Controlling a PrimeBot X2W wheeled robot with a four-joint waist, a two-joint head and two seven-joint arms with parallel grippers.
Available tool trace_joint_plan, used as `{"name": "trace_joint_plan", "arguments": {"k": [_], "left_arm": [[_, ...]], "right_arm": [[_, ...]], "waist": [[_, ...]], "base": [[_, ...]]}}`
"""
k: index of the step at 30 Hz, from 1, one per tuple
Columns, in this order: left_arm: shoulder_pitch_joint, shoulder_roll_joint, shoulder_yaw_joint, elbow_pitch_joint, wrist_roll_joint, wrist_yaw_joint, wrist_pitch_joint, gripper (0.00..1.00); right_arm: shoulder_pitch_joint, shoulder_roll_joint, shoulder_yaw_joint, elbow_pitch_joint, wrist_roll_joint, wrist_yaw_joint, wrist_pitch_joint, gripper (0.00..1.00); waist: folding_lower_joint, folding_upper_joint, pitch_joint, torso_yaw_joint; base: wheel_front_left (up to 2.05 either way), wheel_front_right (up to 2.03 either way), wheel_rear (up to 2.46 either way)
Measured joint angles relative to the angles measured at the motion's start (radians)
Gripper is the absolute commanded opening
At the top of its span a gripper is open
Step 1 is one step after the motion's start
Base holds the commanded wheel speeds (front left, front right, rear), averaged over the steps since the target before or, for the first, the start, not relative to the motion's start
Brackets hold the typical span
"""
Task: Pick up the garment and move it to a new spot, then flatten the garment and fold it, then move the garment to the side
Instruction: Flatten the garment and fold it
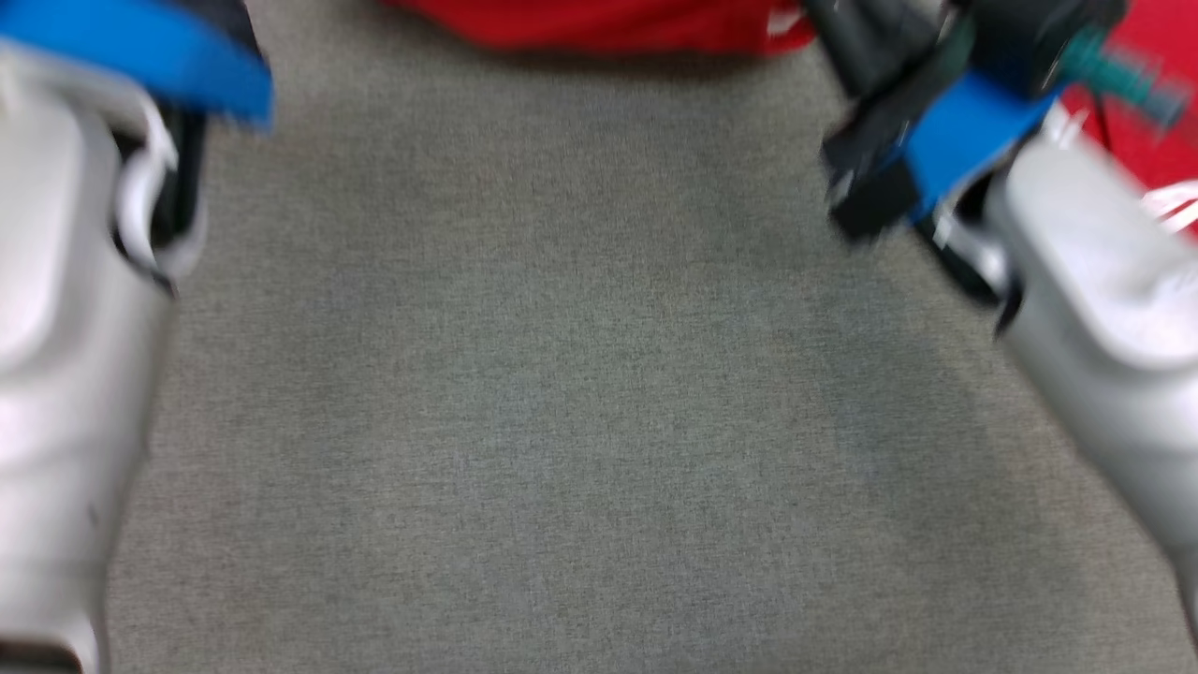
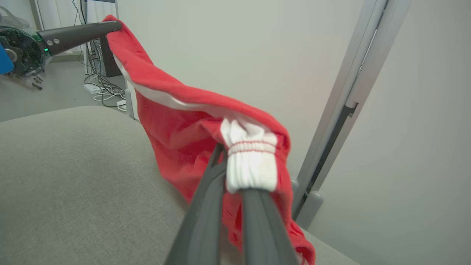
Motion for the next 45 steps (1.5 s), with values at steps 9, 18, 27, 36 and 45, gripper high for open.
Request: {"name": "trace_joint_plan", "arguments": {"k": [9,18,27,36,45], "left_arm": [[0.516,-0.034,0.145,-0.164,0.036,0.016,0.0,0.0],[0.857,-0.125,0.228,-0.272,0.09,0.049,0.0,0.0],[1.05,-0.153,0.269,-0.338,0.119,0.061,0.0,0.0],[1.09,-0.151,0.268,-0.358,0.125,0.071,0.001,0.0],[0.944,-0.081,0.24,-0.374,0.172,0.051,0.056,0.0]], "right_arm": [[0.391,-0.031,0.031,-0.167,0.039,0.0,0.0,0.0],[0.696,-0.072,0.05,-0.263,0.055,0.0,0.0,0.0],[0.9,-0.083,0.076,-0.35,0.067,0.0,0.017,0.0],[1.0,-0.069,0.017,-0.424,0.048,0.0,0.066,0.0],[0.987,-0.022,-0.049,-0.462,0.003,0.0,0.063,0.0]], "waist": [[-0.0002,0.0,-0.103,-0.001],[-0.0004,0.0,-0.198,-0.001],[-0.0003,0.0,-0.267,0.007],[-0.0002,0.0,-0.28,0.014],[0.0,0.0,-0.229,-0.014]], "base": [[0.0,0.0,0.0],[0.0,0.0,0.0],[0.0,0.0,0.0],[0.0,0.0,0.0],[0.0,0.0,0.0]]}}
